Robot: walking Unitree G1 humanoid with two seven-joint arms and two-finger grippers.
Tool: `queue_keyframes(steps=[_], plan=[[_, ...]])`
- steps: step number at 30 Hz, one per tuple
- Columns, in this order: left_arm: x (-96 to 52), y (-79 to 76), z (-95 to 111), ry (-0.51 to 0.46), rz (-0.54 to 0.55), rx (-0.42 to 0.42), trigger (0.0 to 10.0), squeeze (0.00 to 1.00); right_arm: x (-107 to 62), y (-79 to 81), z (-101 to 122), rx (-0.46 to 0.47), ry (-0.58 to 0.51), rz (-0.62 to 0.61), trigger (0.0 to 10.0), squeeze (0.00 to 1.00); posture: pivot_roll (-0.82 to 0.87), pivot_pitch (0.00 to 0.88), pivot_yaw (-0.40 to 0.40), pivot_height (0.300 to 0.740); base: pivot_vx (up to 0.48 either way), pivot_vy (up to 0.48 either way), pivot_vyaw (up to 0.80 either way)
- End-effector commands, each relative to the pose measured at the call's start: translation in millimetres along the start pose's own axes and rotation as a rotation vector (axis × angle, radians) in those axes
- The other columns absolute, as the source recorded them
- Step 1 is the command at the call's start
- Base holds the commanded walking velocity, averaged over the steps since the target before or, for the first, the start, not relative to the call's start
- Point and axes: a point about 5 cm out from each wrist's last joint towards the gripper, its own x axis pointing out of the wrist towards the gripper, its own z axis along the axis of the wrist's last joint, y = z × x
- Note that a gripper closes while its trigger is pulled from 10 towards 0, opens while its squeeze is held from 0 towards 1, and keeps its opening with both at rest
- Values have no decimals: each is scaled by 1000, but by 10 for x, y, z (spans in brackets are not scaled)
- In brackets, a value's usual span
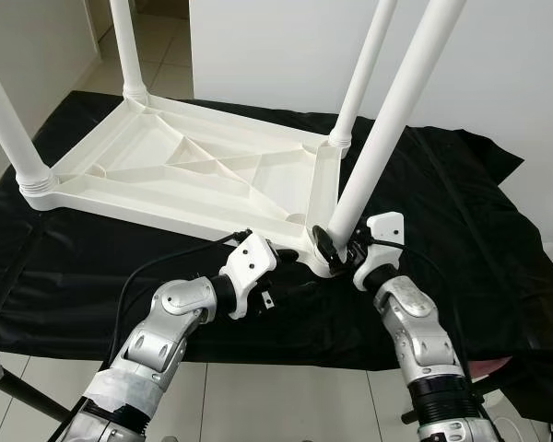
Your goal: Building children table
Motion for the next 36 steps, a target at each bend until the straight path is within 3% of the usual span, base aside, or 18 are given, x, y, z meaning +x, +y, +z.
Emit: queue_keyframes(steps=[1,7,9,19,20,21,33,34,35,36], plan=[[26,-43,29,-7,-13,3,10000,0,-9,-109,-9,-43,20,127,10000,0,-21,0,-96,740,0,0,0],[30,-41,32,-8,-15,3,10000,0,-9,-163,7,-51,23,159,10000,0,-21,0,-96,740,0,0,0],[50,-21,48,-13,-11,6,10000,0,73,-249,0,-80,62,246,10000,0,-17,0,-88,740,0,0,0],[58,20,80,-20,1,15,10000,0,220,-284,-89,-107,149,340,10000,0,-4,0,-83,740,0,0,0],[56,26,84,-19,3,17,10000,0,236,-273,-113,-110,165,363,6784,0,-4,0,-82,740,0,0,0],[55,32,90,-20,4,18,10000,0,245,-266,-130,-108,175,378,0,0,-3,0,-84,740,0,0,0],[74,16,90,-23,7,14,10000,0,216,-244,-154,-98,165,430,0,0,-5,0,-95,740,0,0,0],[74,10,87,-24,6,13,10000,0,221,-244,-145,-96,146,421,8000,0,-5,0,-99,740,0,0,0],[71,8,82,-22,5,13,10000,0,226,-239,-132,-88,127,402,10000,0,-6,0,-101,740,0,0,0],[71,8,82,-22,5,13,10000,0,226,-239,-132,-88,127,402,10000,0,-6,0,-101,740,0,0,0]])
